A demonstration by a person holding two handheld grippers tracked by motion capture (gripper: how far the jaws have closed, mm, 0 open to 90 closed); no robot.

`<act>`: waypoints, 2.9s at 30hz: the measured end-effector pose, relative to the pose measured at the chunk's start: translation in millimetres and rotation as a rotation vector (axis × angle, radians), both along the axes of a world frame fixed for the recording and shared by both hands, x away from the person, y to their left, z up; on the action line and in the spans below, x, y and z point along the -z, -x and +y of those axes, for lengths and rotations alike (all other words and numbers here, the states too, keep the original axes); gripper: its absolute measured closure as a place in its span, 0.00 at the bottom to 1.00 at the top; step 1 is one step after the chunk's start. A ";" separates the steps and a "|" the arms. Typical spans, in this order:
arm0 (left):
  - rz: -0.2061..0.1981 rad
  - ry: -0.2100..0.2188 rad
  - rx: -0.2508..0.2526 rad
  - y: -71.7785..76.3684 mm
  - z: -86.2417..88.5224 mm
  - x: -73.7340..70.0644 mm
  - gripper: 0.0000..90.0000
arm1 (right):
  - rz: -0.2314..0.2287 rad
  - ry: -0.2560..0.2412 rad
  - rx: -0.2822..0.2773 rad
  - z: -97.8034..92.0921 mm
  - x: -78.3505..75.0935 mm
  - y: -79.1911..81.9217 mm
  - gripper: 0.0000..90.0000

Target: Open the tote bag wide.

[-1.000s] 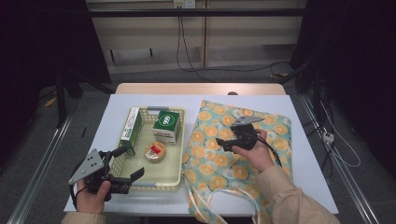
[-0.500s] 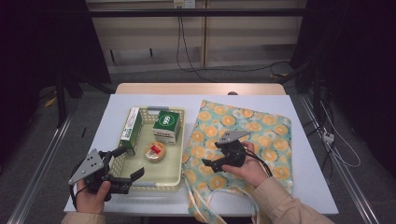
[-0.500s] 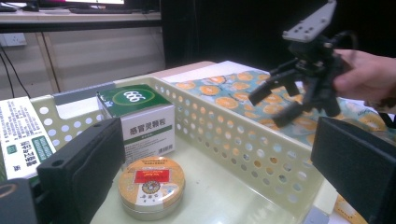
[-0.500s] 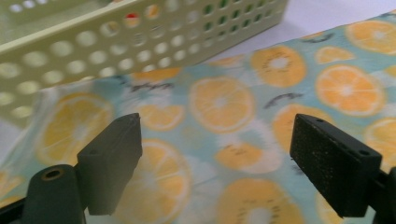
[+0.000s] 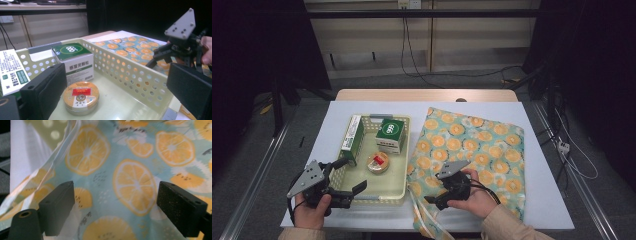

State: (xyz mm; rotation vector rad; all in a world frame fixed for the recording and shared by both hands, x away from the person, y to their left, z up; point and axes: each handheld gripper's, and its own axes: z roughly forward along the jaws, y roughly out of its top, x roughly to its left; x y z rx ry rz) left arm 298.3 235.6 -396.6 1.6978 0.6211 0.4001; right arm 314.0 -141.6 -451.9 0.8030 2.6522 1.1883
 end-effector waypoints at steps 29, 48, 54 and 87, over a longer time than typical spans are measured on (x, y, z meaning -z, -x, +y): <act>-0.003 -0.001 -0.001 0.9 -0.2 -1.6 0.03 | -0.049 -0.025 0.076 -16.3 -6.5 -22.0 1.00; -0.004 -0.006 -0.008 1.7 0.6 -2.1 0.03 | -0.012 0.021 -0.001 -35.1 2.5 15.1 0.38; 0.000 -0.001 -0.011 2.4 0.1 -2.6 0.03 | -0.060 0.031 -0.037 -36.3 5.2 27.1 0.67; -0.003 -0.011 -0.004 -0.6 0.7 -0.2 0.03 | -0.098 0.004 0.249 -64.5 -12.0 -74.6 1.00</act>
